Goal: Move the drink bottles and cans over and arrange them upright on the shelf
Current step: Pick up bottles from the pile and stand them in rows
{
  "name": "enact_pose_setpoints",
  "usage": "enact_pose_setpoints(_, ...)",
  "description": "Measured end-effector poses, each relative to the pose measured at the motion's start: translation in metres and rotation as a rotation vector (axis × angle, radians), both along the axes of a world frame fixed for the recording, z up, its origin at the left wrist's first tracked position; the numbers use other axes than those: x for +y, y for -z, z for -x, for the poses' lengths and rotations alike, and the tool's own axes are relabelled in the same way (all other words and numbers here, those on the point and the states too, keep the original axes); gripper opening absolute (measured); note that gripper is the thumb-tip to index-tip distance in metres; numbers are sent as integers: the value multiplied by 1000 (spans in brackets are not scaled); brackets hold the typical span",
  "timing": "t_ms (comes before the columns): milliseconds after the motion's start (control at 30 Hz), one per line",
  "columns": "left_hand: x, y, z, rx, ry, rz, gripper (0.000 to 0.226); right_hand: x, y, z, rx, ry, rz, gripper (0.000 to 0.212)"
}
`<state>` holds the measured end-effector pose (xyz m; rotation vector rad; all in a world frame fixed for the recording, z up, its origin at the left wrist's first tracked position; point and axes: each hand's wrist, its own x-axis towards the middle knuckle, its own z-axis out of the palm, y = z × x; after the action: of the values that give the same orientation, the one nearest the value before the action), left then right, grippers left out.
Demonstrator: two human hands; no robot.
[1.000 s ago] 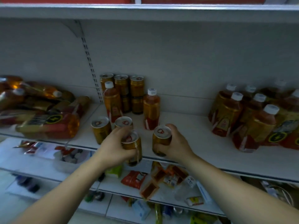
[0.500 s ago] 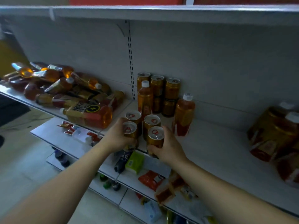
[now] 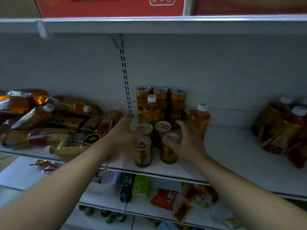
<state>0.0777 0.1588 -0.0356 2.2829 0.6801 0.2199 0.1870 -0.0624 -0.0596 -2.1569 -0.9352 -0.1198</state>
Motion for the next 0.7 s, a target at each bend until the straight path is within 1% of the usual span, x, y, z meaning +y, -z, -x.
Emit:
enact_pose_setpoints(33, 3, -9, -9, -30, 22, -33, 93, -2, -9, -6, -91, 60, -48, 76)
enact_pose_setpoints(67, 3, -18, -20, -87, 61, -29, 85, -4, -17, -13, -170, 137, -97, 77)
enact_pose_setpoints(100, 0, -26, -31, -165, 107, 2, 64, -5, -25, -21, -212, 216, -135, 80)
enact_pose_setpoints(133, -4, -33, -42, -215, 142, 25, 42, -7, -31, -29, -202, 286, -150, 87)
enact_pose_setpoints(167, -7, -38, -54, -231, 172, 32, 30, -9, -35, -37, -145, 340, -138, 96)
enact_pose_setpoints(200, -9, -40, -65, -209, 186, 24, 29, -10, -36, -46, -58, 381, -101, 104)
enact_pose_setpoints(233, -10, -39, -74, -177, 201, 20, 32, -11, -34, -54, 38, 396, -58, 106)
enact_pose_setpoints(267, -10, -36, -81, -157, 210, 18, 37, -13, -30, -61, 136, 370, -36, 101)
enact_pose_setpoints(333, -7, -29, -91, -139, 177, 51, 51, -14, -21, -71, 276, 247, -59, 76)
enact_pose_setpoints(367, -6, -26, -94, -136, 147, 58, 56, -14, -17, -74, 293, 212, -68, 67)
enact_pose_setpoints(400, -6, -24, -93, -138, 118, 52, 60, -14, -15, -77, 290, 197, -71, 62)
enact_pose_setpoints(500, -6, -24, -89, -181, 27, 50, 64, -14, -11, -82, 282, 156, -100, 60)
enact_pose_setpoints(567, -8, -27, -83, -282, -9, 93, 59, -14, -9, -85, 265, 122, -123, 61)
enact_pose_setpoints(633, -13, -36, -75, -432, -45, 138, 53, -14, -9, -88, 254, 103, -168, 64)
enact_pose_setpoints(700, -25, -51, -65, -565, -77, 116, 50, -14, -12, -91, 257, 96, -197, 65)
